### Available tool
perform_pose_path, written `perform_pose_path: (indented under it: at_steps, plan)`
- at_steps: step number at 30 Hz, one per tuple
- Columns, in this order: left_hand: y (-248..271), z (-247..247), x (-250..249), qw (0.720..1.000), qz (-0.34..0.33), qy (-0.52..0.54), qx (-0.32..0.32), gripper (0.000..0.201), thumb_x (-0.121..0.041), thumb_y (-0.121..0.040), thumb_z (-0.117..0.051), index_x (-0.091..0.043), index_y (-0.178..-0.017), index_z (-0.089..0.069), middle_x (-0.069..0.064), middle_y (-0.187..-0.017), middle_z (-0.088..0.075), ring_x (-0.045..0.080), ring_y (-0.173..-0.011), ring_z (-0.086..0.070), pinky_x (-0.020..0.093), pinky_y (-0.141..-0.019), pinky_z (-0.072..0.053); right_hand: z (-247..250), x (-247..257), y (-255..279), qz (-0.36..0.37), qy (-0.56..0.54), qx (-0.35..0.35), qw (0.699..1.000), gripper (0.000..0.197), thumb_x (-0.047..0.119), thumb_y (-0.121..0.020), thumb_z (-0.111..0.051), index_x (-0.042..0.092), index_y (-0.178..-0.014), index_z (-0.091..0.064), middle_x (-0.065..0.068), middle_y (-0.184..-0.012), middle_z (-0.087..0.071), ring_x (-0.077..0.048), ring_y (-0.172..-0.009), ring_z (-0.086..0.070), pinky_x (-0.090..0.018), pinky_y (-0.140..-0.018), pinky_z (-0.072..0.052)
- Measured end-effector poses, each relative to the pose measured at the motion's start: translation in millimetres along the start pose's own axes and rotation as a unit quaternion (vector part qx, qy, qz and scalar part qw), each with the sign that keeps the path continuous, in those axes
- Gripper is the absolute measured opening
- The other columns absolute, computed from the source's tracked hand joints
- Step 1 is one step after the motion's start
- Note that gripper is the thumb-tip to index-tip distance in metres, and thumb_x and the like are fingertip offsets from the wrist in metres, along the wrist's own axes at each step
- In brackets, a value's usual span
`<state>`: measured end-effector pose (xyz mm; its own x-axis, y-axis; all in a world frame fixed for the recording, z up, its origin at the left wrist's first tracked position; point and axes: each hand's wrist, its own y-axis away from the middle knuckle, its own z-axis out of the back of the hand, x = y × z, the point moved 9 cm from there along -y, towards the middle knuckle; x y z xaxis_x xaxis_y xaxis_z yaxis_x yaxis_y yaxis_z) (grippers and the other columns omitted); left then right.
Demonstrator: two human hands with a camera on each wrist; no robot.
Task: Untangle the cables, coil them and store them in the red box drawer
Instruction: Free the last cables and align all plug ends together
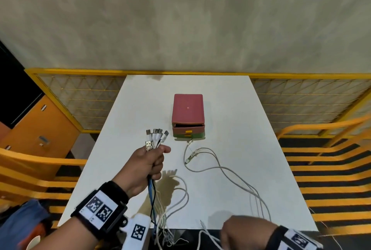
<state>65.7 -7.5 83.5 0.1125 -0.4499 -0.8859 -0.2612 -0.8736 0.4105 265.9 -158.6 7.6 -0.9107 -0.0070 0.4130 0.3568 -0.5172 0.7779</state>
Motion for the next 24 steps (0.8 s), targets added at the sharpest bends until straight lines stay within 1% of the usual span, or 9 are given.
perform_pose_path:
  at_steps: [3,6,8,10,13,16,19,21,24]
  plan:
    - [-2.9,-0.4,-6.6,0.999,-0.028,-0.021,-0.006,0.027,-0.025,-0.103,-0.046,-0.004,-0.100,-0.062,0.000,-0.058,-0.026,0.013,-0.043,-0.029,0.027,-0.048,-0.039,-2.0,-8.2,-17.6,-0.001,0.031,-0.016,0.999,0.026,0.022,-0.086,-0.056,0.016,-0.106,-0.070,-0.004,-0.115,-0.068,-0.022,-0.108,-0.060,-0.028,-0.096,-0.042]
    - [-4.8,0.8,-9.3,0.998,-0.044,-0.036,-0.020,0.032,-0.030,-0.103,-0.047,-0.003,-0.093,-0.061,0.002,-0.054,-0.027,0.017,-0.044,-0.038,0.038,-0.063,-0.052,38.1,-13.4,-34.2,-0.006,0.007,-0.113,0.994,0.030,0.037,-0.080,-0.060,0.026,-0.106,-0.069,0.006,-0.116,-0.069,-0.014,-0.107,-0.062,-0.026,-0.091,-0.047]
    - [-7.1,2.0,-10.3,0.998,-0.045,-0.044,-0.030,0.035,-0.034,-0.102,-0.047,-0.006,-0.084,-0.058,0.001,-0.051,-0.026,0.017,-0.042,-0.033,0.034,-0.057,-0.047,79.2,-13.4,-47.9,-0.013,-0.031,-0.214,0.976,0.023,0.043,-0.083,-0.057,0.030,-0.098,-0.069,0.008,-0.108,-0.070,-0.013,-0.099,-0.063,-0.027,-0.085,-0.049]
    - [-10.0,2.3,-10.1,0.998,-0.039,-0.034,-0.033,0.037,-0.037,-0.101,-0.049,-0.011,-0.073,-0.050,-0.001,-0.052,-0.023,0.016,-0.042,-0.024,0.027,-0.046,-0.030,121.0,-10.4,-59.8,-0.019,-0.072,-0.316,0.946,0.018,0.041,-0.085,-0.055,0.029,-0.086,-0.068,0.008,-0.097,-0.072,-0.013,-0.090,-0.064,-0.029,-0.078,-0.051]
    - [-14.3,-1.4,-7.6,0.999,-0.025,0.001,-0.021,0.037,-0.028,-0.099,-0.054,-0.019,-0.070,-0.034,-0.002,-0.056,-0.020,0.015,-0.047,-0.016,0.028,-0.048,-0.015,163.7,2.4,-85.0,-0.032,-0.068,-0.403,0.912,0.025,0.038,-0.087,-0.051,0.021,-0.084,-0.069,0.004,-0.090,-0.070,-0.018,-0.088,-0.064,-0.033,-0.075,-0.052]
    - [-20.9,-2.0,-4.7,1.000,-0.020,0.019,-0.013,0.039,-0.010,-0.095,-0.060,-0.019,-0.068,-0.032,-0.002,-0.057,-0.021,0.014,-0.045,-0.019,0.026,-0.048,-0.016,180.6,20.2,-120.1,-0.073,0.049,-0.423,0.902,0.031,0.045,-0.086,-0.050,0.024,-0.097,-0.070,-0.001,-0.104,-0.065,-0.026,-0.102,-0.058,-0.035,-0.082,-0.045]
    - [-28.3,-1.1,-3.7,0.999,-0.018,0.052,0.002,0.040,0.004,-0.085,-0.066,-0.017,-0.068,-0.036,0.002,-0.060,-0.024,0.013,-0.044,-0.022,0.023,-0.045,-0.022,170.8,22.7,-152.7,-0.115,0.134,-0.377,0.909,0.043,0.052,-0.082,-0.052,0.022,-0.109,-0.066,-0.003,-0.115,-0.059,-0.029,-0.111,-0.049,-0.043,-0.087,-0.035]
    - [-32.7,2.6,-5.9,0.997,-0.015,0.072,0.003,0.032,0.003,-0.076,-0.066,-0.016,-0.073,-0.040,0.004,-0.062,-0.030,0.013,-0.044,-0.024,0.023,-0.044,-0.025,160.9,19.0,-166.2,-0.126,0.156,-0.363,0.910,0.044,0.049,-0.082,-0.053,0.020,-0.113,-0.063,-0.005,-0.118,-0.057,-0.030,-0.113,-0.047,-0.045,-0.089,-0.033]
    - [-40.9,8.8,-8.0,0.997,-0.012,0.071,-0.005,0.030,0.004,-0.087,-0.065,-0.014,-0.077,-0.043,0.001,-0.059,-0.029,0.013,-0.045,-0.023,0.023,-0.043,-0.026,145.4,19.1,-174.6,-0.121,0.191,-0.355,0.907,0.032,0.035,-0.089,-0.052,0.017,-0.113,-0.062,-0.006,-0.116,-0.058,-0.032,-0.112,-0.049,-0.045,-0.088,-0.033]
